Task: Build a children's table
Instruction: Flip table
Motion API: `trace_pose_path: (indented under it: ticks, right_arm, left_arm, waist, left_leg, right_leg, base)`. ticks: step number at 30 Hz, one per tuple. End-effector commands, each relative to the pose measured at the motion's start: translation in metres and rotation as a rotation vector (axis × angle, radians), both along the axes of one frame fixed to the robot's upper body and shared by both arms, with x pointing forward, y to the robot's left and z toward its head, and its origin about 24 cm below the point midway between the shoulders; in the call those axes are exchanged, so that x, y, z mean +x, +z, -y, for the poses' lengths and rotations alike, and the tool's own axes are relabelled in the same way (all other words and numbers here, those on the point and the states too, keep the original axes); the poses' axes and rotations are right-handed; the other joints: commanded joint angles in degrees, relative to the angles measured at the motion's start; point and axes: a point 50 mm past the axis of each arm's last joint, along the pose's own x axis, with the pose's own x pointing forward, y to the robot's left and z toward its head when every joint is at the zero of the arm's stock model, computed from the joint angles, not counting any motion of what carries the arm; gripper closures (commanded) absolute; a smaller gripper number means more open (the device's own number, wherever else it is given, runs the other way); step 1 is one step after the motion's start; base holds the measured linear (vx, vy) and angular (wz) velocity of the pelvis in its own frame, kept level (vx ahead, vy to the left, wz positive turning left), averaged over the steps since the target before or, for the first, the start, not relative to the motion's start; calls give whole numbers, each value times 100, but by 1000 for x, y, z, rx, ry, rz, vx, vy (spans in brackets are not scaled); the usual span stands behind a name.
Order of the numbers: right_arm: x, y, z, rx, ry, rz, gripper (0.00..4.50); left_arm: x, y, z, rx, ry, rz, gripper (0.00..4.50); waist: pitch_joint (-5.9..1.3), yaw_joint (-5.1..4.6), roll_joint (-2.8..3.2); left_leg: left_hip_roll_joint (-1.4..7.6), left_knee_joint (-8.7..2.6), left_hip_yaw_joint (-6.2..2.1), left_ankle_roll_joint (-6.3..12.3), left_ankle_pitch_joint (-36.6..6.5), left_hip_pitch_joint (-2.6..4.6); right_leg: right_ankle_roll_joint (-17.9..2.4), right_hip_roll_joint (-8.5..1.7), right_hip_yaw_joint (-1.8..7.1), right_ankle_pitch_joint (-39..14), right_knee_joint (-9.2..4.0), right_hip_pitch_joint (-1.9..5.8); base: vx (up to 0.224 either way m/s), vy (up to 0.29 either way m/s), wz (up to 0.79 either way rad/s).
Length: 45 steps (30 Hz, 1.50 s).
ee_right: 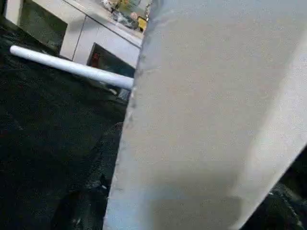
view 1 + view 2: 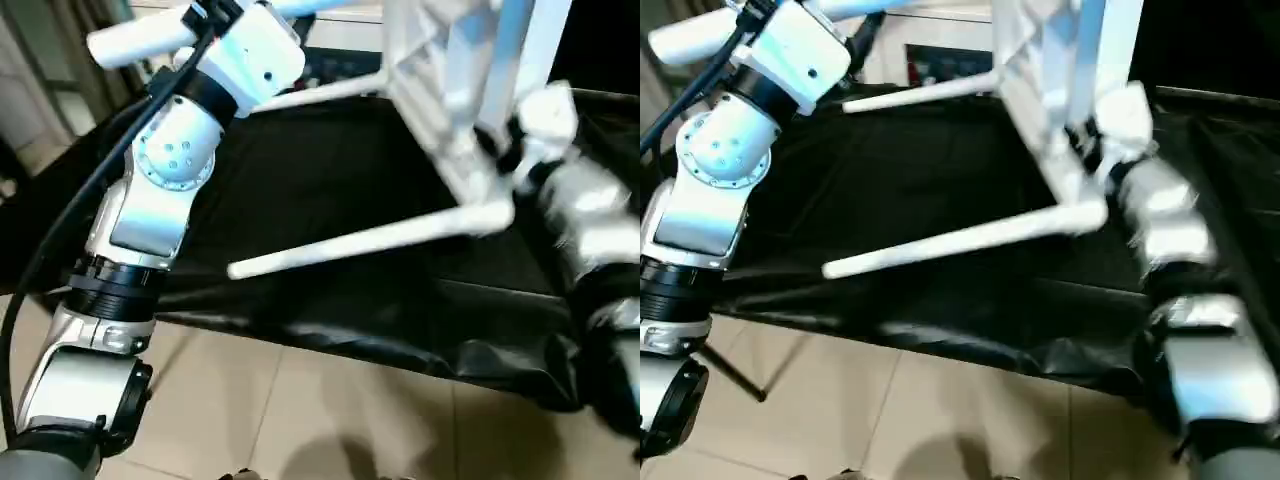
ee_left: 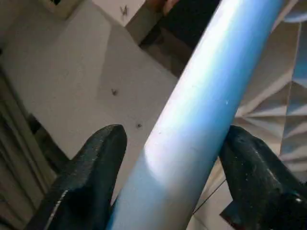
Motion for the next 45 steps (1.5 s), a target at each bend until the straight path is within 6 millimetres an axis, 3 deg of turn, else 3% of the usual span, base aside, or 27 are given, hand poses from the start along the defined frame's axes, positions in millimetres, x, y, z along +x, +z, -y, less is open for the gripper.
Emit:
trace_pose_path:
  ticks: [1,3,8,14,18,23,24,26,29,30,31,35,39,41,42,43,45]
  right_arm:
    - [-5,52,0,-239,31,180,248]
    - [-6,71,4,-320,26,205,248]
    - [-8,91,7,-412,23,227,248]
    - [-13,128,8,-566,8,272,248]
    - [-15,144,8,-596,-7,304,248]
    - [-19,173,1,-641,-18,360,248]
    - [-19,174,1,-640,-16,362,248]
    - [-20,177,-1,-630,-5,372,178]
    - [-20,179,-6,-630,17,394,176]
    - [-20,179,-7,-632,15,400,150]
    - [-20,180,-8,-628,19,410,150]
    - [-23,186,-12,-582,37,505,123]
    - [-27,189,-16,-566,55,578,84]
    - [-37,193,-26,-414,169,733,63]
    - [-39,193,-28,-379,197,763,51]
    - [-39,193,-28,-379,197,763,44]
    - [-41,179,-41,-254,333,804,39]
  left_arm:
    - [11,-17,-10,0,56,-115,147]
    - [14,-21,-15,-8,83,-167,157]
    - [17,-27,-19,-15,115,-223,195]
    - [20,-31,-20,-80,125,-294,247]
    - [19,-31,-16,-139,91,-321,269]
    - [16,-32,-3,-220,38,-370,282]
    - [16,-32,-3,-223,38,-371,284]
    - [16,-33,-3,-236,38,-379,287]
    - [15,-33,-4,-251,48,-376,288]
    - [15,-33,-4,-253,50,-375,288]
    - [15,-33,-5,-258,56,-375,288]
    - [15,-35,-10,-262,83,-391,289]
    - [15,-37,-11,-266,90,-399,289]
    - [17,-45,-17,-269,120,-421,289]
    - [17,-46,-19,-270,127,-427,289]
    - [17,-46,-19,-270,127,-427,289]
    - [18,-50,-24,-263,147,-436,289]
  waist:
    - [-478,0,-141]
    - [-476,9,-142]
    - [-461,46,-134]
    - [-429,23,-147]
    - [-431,9,-174]
    - [-431,-16,-198]
    - [-427,-15,-194]
    - [-417,-22,-206]
    - [-420,-26,-213]
    - [-417,-33,-213]
    - [-415,-43,-238]
    - [-407,-81,-217]
    - [-412,-92,-236]
    - [-425,-90,-206]
    - [-424,-82,-215]
    - [-433,-88,-186]
    - [-437,-82,-193]
  left_leg:
    - [11,-279,91,641,-211,48]
    - [9,-280,87,622,-225,38]
    - [15,-268,90,570,-324,31]
    - [26,-277,89,453,-812,16]
    - [18,-266,80,461,-704,-28]
    - [21,-243,80,582,-652,-57]
    - [19,-242,78,589,-659,-61]
    - [22,-242,75,600,-656,-66]
    - [27,-229,72,644,-523,-79]
    - [26,-228,71,652,-533,-79]
    - [25,-227,74,672,-564,-79]
    - [34,-229,63,640,-617,-87]
    - [24,-216,68,648,-601,-94]
    - [33,-210,59,717,-531,-104]
    - [34,-214,68,748,-518,-94]
    - [36,-200,58,763,-471,-96]
    - [42,-201,65,863,-437,-84]
  right_leg:
    - [-1726,-43,43,-142,-265,446]
    - [-1729,-43,38,-163,-256,447]
    - [-1672,-37,40,-262,-262,415]
    - [-1594,-47,34,-851,-316,379]
    - [-1518,-49,27,-765,-292,386]
    - [-1605,-44,18,-598,-270,380]
    - [-1604,-42,17,-606,-272,382]
    - [-1571,-38,15,-569,-270,383]
    - [-1593,-45,12,-396,-241,390]
    - [-1590,-44,11,-412,-245,384]
    - [-1588,-42,9,-472,-251,387]
    - [-1560,-50,2,-534,-246,383]
    - [-1536,-47,1,-489,-239,390]
    - [-1521,-61,3,-311,-208,399]
    - [-1506,-57,2,-247,-220,398]
    - [-1531,-53,3,-165,-191,399]
    - [-1604,-54,0,-35,-195,406]
  base:
    - [0,0,0]
    - [0,0,0]
    - [0,0,0]
    - [0,0,0]
    - [0,0,0]
    - [0,0,0]
    - [0,0,0]
    - [0,0,0]
    - [0,0,0]
    - [0,0,0]
    - [0,0,0]
    - [0,0,0]
    - [0,0,0]
    - [0,0,0]
    - [0,0,0]
    - [0,0,0]
    - [0,0,0]
